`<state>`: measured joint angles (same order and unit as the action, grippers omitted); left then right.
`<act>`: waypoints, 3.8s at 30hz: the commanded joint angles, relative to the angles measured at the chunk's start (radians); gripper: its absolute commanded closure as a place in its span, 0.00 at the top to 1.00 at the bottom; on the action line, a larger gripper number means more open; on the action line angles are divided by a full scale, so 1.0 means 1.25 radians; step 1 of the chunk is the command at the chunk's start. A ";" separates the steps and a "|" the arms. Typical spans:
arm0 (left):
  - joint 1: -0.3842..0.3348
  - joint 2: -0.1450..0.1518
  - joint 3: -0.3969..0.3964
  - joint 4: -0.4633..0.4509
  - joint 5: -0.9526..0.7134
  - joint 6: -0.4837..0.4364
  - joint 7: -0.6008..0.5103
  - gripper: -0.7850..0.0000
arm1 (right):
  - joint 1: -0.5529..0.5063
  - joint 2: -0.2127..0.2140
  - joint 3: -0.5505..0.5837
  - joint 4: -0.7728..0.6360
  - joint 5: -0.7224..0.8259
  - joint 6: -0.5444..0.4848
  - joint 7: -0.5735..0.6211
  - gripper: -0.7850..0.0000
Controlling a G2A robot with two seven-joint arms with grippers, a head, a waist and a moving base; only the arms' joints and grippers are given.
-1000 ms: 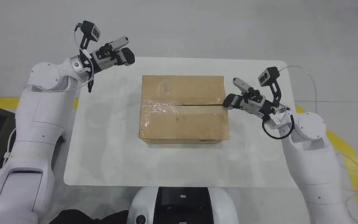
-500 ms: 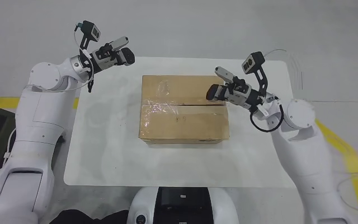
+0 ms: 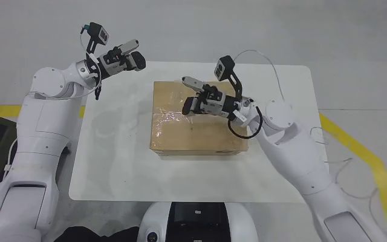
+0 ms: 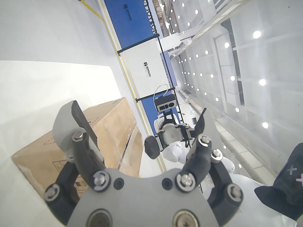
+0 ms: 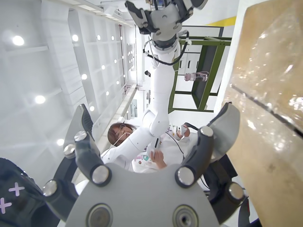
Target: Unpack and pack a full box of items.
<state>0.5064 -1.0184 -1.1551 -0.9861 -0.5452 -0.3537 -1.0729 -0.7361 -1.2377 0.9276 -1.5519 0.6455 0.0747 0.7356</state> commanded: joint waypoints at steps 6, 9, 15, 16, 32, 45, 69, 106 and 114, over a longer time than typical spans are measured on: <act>0.000 0.000 0.000 0.000 0.000 0.000 0.000 1.00 | 0.049 -0.029 -0.066 0.026 0.021 0.005 -0.009 1.00; 0.000 0.000 0.000 0.000 0.000 0.000 0.000 1.00 | 0.079 -0.046 -0.100 0.057 0.029 0.004 -0.025 1.00; 0.000 0.000 0.000 0.000 0.000 0.000 0.000 1.00 | 0.142 -0.087 -0.173 0.139 0.032 -0.004 -0.044 1.00; 0.000 0.000 0.000 0.000 0.000 0.000 0.000 1.00 | 0.152 -0.095 -0.187 0.153 0.034 -0.002 -0.041 1.00; 0.000 0.000 0.000 0.000 0.000 0.000 0.000 1.00 | 0.195 -0.155 -0.248 0.250 -0.002 0.039 -0.038 1.00; 0.000 0.000 0.000 0.000 0.000 0.000 0.000 1.00 | 0.152 -0.132 -0.161 0.208 -0.067 0.115 -0.041 1.00; 0.000 0.000 0.000 0.000 0.000 0.000 0.000 1.00 | 0.015 -0.055 0.030 -0.007 -0.246 0.306 0.015 1.00; 0.000 0.000 0.000 0.000 0.000 0.000 0.000 1.00 | 0.078 -0.032 0.063 0.069 -0.472 0.159 0.071 0.60; 0.000 0.000 0.000 0.000 0.000 0.000 0.000 1.00 | 0.094 -0.034 0.046 0.084 -0.483 0.174 0.103 0.55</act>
<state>0.5064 -1.0184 -1.1551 -0.9861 -0.5452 -0.3537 -1.0729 -0.6219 -1.2802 0.9893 -1.4492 0.0455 0.2873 0.8577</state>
